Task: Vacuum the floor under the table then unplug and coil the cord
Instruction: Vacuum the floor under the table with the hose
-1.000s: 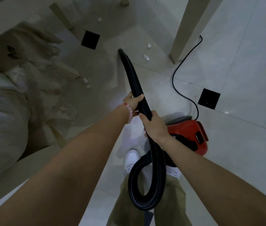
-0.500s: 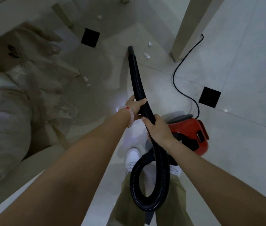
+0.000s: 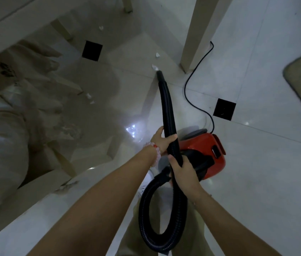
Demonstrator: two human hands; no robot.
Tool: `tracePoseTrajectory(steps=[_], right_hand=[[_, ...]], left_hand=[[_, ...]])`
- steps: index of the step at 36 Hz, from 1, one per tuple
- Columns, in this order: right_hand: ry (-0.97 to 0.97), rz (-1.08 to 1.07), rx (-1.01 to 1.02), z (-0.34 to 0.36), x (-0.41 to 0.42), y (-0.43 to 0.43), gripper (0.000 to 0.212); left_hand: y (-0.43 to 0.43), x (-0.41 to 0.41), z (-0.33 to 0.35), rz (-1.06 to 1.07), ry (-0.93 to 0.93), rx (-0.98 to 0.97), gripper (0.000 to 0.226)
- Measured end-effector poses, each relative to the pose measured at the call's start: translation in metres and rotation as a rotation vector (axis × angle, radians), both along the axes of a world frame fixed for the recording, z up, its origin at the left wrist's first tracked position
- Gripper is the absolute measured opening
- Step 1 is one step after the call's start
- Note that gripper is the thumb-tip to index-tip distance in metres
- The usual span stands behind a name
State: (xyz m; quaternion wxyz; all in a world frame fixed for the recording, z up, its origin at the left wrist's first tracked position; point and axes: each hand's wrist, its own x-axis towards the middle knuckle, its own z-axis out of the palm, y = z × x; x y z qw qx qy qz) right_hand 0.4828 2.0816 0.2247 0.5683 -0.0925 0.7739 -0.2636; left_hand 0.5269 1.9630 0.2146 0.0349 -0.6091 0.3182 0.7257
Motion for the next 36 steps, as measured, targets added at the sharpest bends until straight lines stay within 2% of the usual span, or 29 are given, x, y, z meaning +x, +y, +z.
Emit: tracePoseTrajectory(steps=[5, 18, 22, 27, 36], right_hand=[[-0.019, 0.034, -0.027, -0.006, -0.013, -0.017, 0.036], [-0.148, 0.055, -0.085, -0.004, -0.002, -0.005, 0.027], [-0.147, 0.063, -0.074, -0.005, 0.000, -0.005, 0.025], [-0.147, 0.052, -0.065, -0.007, -0.006, -0.013, 0.033], [-0.055, 0.016, -0.090, -0.004, -0.023, -0.042, 0.036]], left_hand=[[-0.013, -0.008, -0.004, 0.009, -0.034, -0.043, 0.069], [-0.001, 0.006, -0.006, 0.084, -0.102, -0.057, 0.064], [0.001, 0.008, -0.006, 0.105, -0.103, -0.058, 0.063], [-0.008, 0.004, -0.008, 0.091, -0.084, -0.063, 0.064], [-0.039, -0.015, -0.009, 0.043, -0.019, -0.078, 0.067]])
